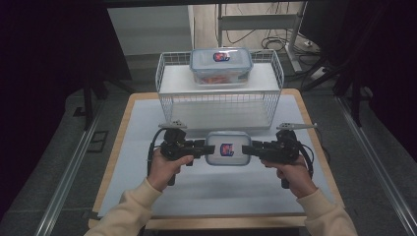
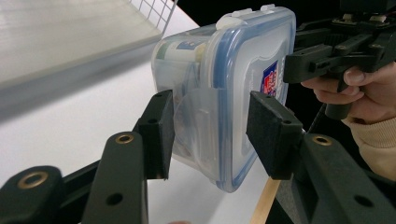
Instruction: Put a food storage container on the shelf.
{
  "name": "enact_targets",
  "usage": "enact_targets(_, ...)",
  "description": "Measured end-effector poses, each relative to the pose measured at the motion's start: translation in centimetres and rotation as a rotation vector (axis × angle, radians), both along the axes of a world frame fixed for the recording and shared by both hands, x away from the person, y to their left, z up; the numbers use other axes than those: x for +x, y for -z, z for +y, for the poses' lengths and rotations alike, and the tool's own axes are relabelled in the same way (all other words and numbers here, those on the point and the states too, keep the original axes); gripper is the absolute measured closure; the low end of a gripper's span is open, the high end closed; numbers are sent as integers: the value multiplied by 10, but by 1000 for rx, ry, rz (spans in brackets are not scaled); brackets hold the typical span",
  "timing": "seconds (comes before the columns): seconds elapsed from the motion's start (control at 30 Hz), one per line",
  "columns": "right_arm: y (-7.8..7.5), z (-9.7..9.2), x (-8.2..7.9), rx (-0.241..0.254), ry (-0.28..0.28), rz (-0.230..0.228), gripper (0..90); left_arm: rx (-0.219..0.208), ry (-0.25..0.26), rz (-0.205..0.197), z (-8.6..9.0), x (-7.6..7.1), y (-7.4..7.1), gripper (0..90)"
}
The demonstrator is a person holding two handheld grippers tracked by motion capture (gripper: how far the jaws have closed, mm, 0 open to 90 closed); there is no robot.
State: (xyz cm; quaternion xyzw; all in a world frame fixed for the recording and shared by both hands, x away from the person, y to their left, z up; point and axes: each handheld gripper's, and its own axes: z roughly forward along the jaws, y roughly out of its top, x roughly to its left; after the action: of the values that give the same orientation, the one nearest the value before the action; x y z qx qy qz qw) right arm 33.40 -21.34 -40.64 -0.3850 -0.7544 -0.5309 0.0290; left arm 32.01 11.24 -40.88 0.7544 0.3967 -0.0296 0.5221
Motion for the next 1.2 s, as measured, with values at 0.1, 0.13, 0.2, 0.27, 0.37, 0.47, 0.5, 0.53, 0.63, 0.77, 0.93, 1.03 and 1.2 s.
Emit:
enact_targets(0.1,-7,1,3,-5,1,-15,525,4,-4,-15,1,3,-6,526)
enact_targets(0.13,-8,2,4,-7,0,-19,525,2,-4,-19,1,3,-8,526)
enact_targets(0.2,-10,2,5,-7,-1,-20,525,3,-4,-24,1,4,-9,526)
enact_targets(0.27,-16,3,7,-9,-1,-35,525,1,-5,-32,2,5,-13,526)
enact_targets(0.37,-21,3,10,-9,-1,-44,524,-1,-10,-40,2,8,-18,525)
enact_targets(0.47,-25,4,13,-14,-8,-49,523,1,-14,-46,3,10,-22,525)
enact_targets(0.5,-27,5,14,-16,-9,-52,524,0,-16,-47,3,11,-23,525)
enact_targets(0.53,-27,5,14,-16,-9,-52,524,0,-16,-47,3,11,-23,525)
enact_targets(0.63,-32,5,18,-19,-9,-60,523,-2,-16,-56,4,15,-28,525)
enact_targets(0.77,-40,6,23,-17,-5,-65,523,2,-14,-72,4,20,-37,525)
enact_targets(0.93,-47,6,27,-12,-5,-80,523,1,-15,-84,4,24,-44,525)
enact_targets(1.03,-54,6,31,-12,-4,-90,522,5,-15,-93,3,29,-52,525)
enact_targets(1.2,-60,6,37,-9,-4,-95,522,9,-17,-91,4,34,-58,525)
